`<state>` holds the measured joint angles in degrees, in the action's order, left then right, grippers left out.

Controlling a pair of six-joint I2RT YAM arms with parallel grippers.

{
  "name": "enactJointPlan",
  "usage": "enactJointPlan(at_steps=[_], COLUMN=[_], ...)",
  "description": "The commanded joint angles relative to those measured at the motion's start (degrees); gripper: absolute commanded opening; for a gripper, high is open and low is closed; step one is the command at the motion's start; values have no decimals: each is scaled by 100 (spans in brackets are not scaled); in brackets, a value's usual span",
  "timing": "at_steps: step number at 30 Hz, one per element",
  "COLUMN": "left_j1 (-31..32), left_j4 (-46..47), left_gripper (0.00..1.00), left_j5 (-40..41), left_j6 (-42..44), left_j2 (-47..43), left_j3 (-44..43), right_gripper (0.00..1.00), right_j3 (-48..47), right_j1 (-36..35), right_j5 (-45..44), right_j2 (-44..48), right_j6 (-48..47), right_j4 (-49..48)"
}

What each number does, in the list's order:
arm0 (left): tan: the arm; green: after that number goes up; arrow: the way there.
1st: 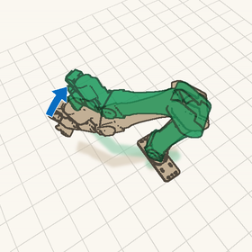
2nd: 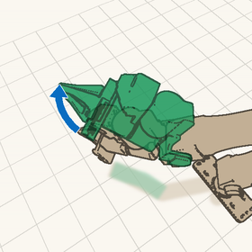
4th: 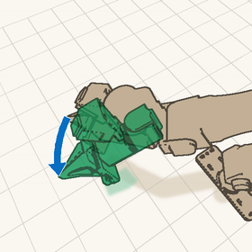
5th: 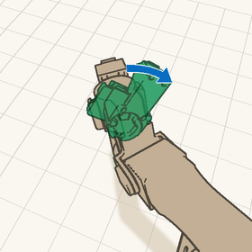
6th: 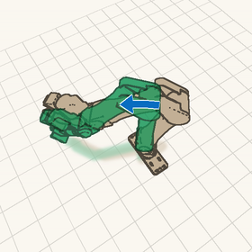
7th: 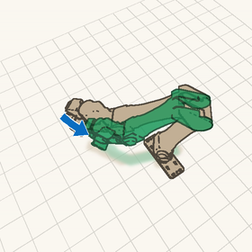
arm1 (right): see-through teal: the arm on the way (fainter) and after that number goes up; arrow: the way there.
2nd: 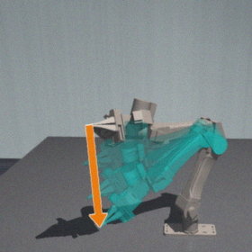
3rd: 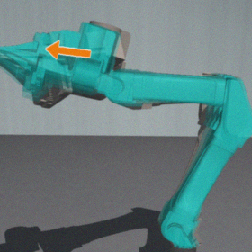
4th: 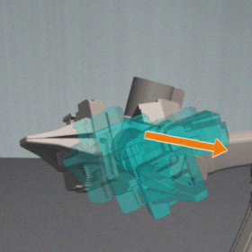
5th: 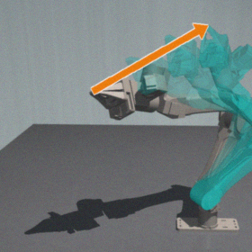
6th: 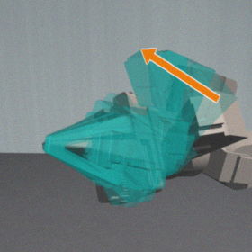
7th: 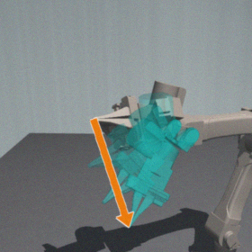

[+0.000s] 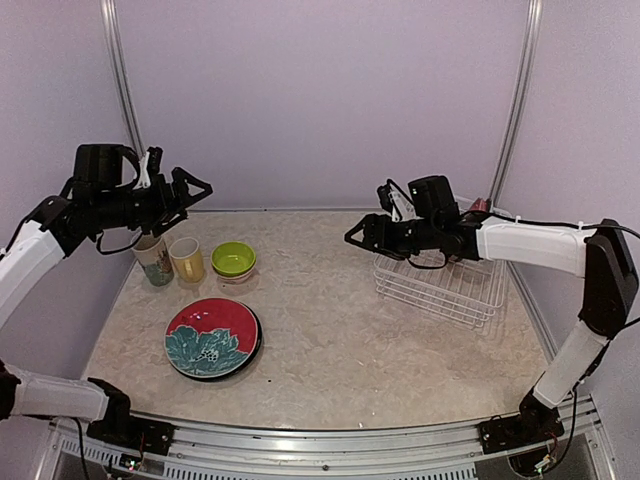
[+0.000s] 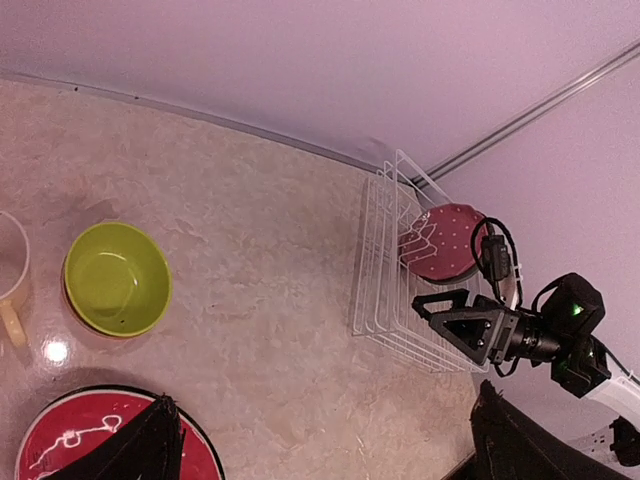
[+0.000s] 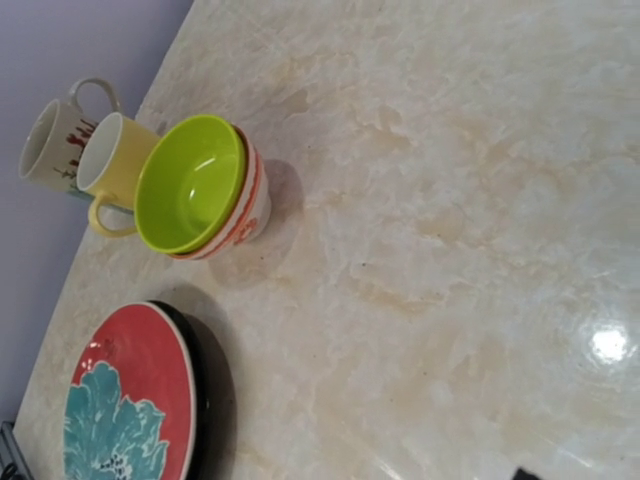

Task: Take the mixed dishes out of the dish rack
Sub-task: Grab the plate from the dish rack.

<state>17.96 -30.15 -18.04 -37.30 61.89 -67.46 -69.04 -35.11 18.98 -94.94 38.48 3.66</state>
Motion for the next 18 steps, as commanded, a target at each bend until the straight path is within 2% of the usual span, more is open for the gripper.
enactJointPlan(at_steps=[1,8,18], left_j1=[462,578,527], left_j4=[308,546,396], left_gripper=[96,96,96], left_j5=[-25,20,12], left_j6=[596,1274,1807], left_j2=[597,933,907], left_j3=[-596,-447,-248], right_gripper=[79,79,83], right_j3=[20,-121,-513], right_j1=[56,116,416], right_j5=[-309,-937,-2893], right_j2=[275,472,1087], right_j6=[-157,-407,-798], right_j4=[376,993,2725])
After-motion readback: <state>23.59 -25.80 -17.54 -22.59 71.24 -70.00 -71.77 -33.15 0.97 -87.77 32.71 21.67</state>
